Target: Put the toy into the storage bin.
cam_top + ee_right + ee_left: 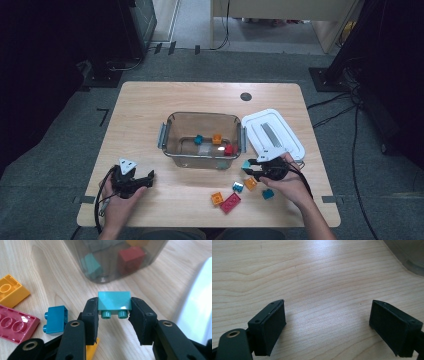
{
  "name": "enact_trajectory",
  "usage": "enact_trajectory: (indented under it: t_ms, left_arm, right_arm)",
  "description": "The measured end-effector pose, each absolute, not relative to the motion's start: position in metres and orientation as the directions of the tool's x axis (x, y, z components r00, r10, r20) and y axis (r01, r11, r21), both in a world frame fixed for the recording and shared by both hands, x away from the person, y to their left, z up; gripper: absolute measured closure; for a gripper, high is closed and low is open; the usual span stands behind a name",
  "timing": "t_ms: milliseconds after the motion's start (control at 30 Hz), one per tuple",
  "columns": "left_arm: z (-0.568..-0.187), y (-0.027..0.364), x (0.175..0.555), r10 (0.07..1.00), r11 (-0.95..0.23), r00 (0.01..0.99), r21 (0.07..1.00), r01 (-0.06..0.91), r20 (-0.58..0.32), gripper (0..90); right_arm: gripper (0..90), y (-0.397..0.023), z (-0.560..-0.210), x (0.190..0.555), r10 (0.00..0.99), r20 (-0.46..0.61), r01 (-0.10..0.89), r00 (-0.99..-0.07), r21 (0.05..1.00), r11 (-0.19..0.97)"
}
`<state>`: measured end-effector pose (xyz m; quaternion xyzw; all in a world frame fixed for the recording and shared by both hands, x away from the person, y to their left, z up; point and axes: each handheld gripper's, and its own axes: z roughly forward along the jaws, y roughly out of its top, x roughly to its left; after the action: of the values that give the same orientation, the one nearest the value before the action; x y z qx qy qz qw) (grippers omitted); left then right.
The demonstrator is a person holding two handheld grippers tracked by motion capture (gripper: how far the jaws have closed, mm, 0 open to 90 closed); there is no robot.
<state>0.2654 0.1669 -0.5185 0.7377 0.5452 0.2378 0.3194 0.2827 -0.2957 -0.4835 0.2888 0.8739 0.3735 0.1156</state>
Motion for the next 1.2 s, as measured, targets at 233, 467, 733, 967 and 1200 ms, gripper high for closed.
enact_trajectory:
  t_ms: [233, 467, 733, 967, 1200]
  left_arm:
    - [-0.519, 0.167, 0.265, 0.956, -0.200, 0.292, 0.731, 0.652, 0.002, 13.2]
    - [-0.519, 0.167, 0.265, 0.956, -0.201, 0.292, 0.731, 0.652, 0.002, 13.2]
    - [-0.519, 0.167, 0.265, 0.956, -0.200, 0.292, 0.731, 0.652, 0.002, 13.2]
    - [-0.519, 0.167, 0.266, 0.957, -0.198, 0.291, 0.732, 0.651, 0.001, 13.2]
    - [-0.519, 0.167, 0.266, 0.957, -0.200, 0.292, 0.732, 0.651, 0.003, 13.2]
  right_arm:
    - [60.3, -0.309, -0.467, 0.287, 0.610, 0.011, 0.424, -0.792, 0.730, 0.537]
    - [60.4, -0.314, -0.444, 0.292, 0.614, 0.008, 0.414, -0.789, 0.745, 0.523]
    - [60.3, -0.311, -0.423, 0.300, 0.608, -0.005, 0.400, -0.794, 0.749, 0.528]
    - [60.3, -0.310, -0.403, 0.305, 0.611, -0.018, 0.390, -0.791, 0.754, 0.528]
    - [60.3, -0.306, -0.385, 0.310, 0.605, -0.034, 0.367, -0.796, 0.768, 0.525]
